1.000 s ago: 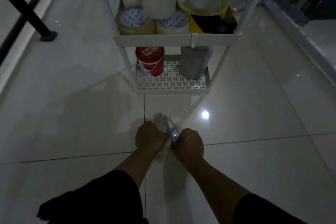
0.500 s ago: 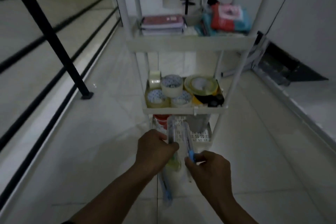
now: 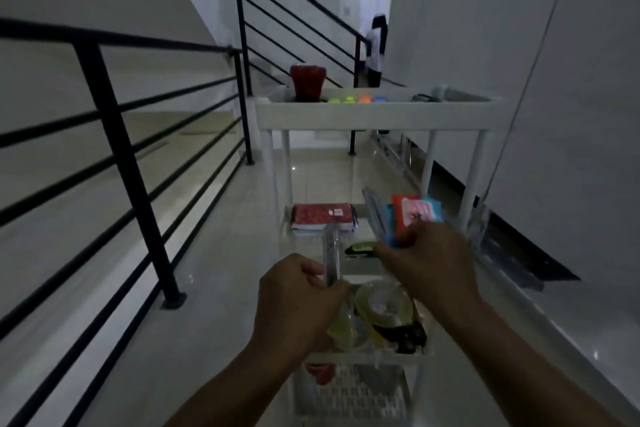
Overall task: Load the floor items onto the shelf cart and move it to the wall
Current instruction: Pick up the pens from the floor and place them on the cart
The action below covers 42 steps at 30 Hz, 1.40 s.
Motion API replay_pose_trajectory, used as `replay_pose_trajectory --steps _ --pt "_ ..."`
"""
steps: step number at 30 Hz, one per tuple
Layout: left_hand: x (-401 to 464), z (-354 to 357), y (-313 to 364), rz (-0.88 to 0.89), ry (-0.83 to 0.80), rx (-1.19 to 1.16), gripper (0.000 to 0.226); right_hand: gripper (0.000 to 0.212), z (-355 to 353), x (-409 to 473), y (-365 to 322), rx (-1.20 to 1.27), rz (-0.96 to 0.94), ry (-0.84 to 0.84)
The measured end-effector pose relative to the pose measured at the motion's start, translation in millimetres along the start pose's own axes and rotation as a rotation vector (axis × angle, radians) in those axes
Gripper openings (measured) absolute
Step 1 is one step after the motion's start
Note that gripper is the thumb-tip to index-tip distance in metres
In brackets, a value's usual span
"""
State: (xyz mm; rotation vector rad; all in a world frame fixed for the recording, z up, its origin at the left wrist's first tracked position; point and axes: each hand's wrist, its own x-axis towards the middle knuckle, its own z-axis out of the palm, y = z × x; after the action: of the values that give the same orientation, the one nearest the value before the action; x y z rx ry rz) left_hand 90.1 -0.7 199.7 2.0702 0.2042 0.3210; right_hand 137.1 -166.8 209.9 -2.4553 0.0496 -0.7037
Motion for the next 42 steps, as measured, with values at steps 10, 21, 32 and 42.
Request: replay_pose_trajectory --steps 10,21,32,42 --pt "21 0 28 0.023 -0.047 0.015 0.019 0.020 64 90 -14 -0.372 -0.112 -0.302" --pt "79 63 41 0.112 -0.109 0.141 0.026 0.027 -11 112 -5 -0.148 0.069 -0.299" --pt "114 129 50 0.232 -0.107 0.319 0.031 0.029 -55 72 28 -0.066 -0.040 -0.329" --pt "83 100 25 0.324 0.132 0.325 0.024 0.019 4 11 51 0.037 -0.123 -0.358"
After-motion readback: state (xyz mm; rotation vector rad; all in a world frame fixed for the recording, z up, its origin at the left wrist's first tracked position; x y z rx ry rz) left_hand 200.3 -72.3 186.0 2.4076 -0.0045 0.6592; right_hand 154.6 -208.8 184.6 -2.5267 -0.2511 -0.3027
